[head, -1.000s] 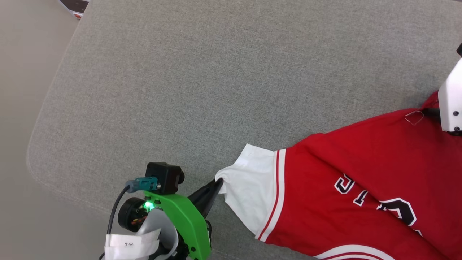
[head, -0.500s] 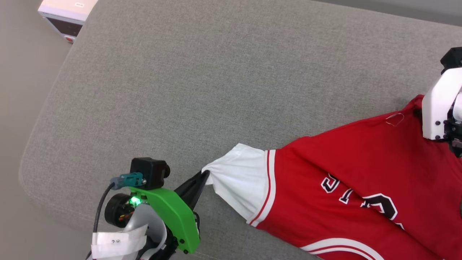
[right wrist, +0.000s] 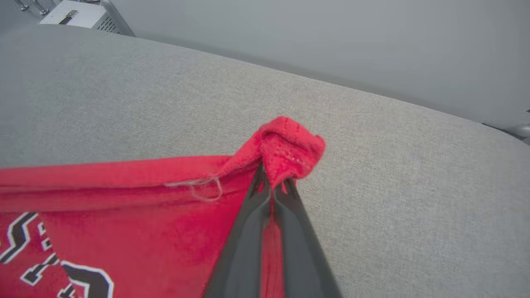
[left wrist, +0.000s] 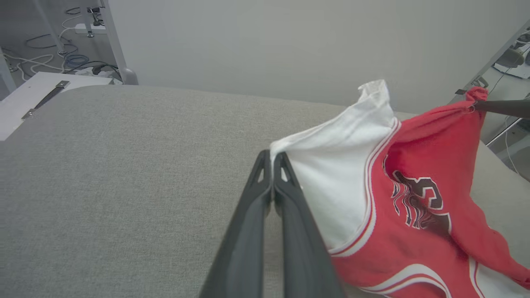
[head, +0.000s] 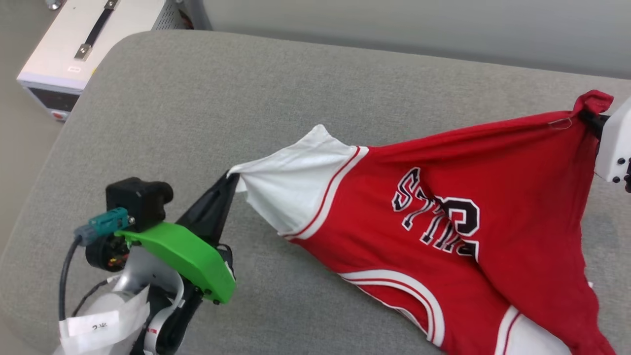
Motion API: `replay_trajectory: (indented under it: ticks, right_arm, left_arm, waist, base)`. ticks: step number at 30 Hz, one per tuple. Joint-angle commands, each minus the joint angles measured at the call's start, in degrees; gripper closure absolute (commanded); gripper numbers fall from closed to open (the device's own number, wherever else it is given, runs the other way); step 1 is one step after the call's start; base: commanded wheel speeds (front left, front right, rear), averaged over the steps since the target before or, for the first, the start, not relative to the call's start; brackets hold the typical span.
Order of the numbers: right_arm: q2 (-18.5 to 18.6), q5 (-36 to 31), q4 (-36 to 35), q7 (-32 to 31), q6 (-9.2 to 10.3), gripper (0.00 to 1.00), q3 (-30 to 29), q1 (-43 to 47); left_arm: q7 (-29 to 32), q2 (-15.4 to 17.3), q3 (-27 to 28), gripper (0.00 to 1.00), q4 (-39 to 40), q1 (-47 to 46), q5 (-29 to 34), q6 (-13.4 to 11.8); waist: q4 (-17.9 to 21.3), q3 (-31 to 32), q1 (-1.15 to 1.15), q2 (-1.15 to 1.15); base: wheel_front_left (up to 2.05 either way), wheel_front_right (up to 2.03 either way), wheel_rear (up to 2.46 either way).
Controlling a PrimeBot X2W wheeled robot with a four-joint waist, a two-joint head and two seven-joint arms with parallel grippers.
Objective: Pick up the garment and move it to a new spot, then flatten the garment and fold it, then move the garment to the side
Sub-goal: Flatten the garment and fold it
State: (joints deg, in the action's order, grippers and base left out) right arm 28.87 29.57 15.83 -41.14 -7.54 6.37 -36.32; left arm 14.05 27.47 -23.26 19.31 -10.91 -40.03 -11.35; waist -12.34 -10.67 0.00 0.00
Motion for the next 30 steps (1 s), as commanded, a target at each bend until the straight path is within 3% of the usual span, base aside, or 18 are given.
replay_trajectory:
  ticks: [1,17,24,30]
  right_arm:
    - [0.0,0.4,-1.1,1.2,0.05,1.00,-0.1,1.1]
    - [-2.1,0.1,-18.2,10.1,0.05,1.00,-6.5,9.2]
    - [-4.4,-0.1,-25.5,11.0,0.05,1.00,-9.5,11.6]
    - [-4.8,-0.2,-29.2,10.5,0.05,1.00,-11.9,11.6]
  left_arm:
    - [-0.8,0.7,1.0,1.00,0.7,-1.6,1.0,-0.5]
    - [-7.9,4.5,9.8,1.00,4.9,-9.1,5.6,-2.0]
    - [-11.6,5.2,12.8,1.00,9.1,-11.9,8.0,-2.9]
    - [-10.9,7.1,14.2,1.00,9.6,-15.5,8.6,-2.5]
  waist:
    - [3.1,3.1,0.00,0.00]
    - [10.0,9.6,0.00,0.00]
    - [12.0,11.0,0.00,0.00]
    - [12.7,10.9,0.00,0.00]
  base:
    - [0.00,0.00,0.00]
    - [0.00,0.00,0.00]
    - [0.00,0.00,0.00]
    - [0.00,0.00,0.00]
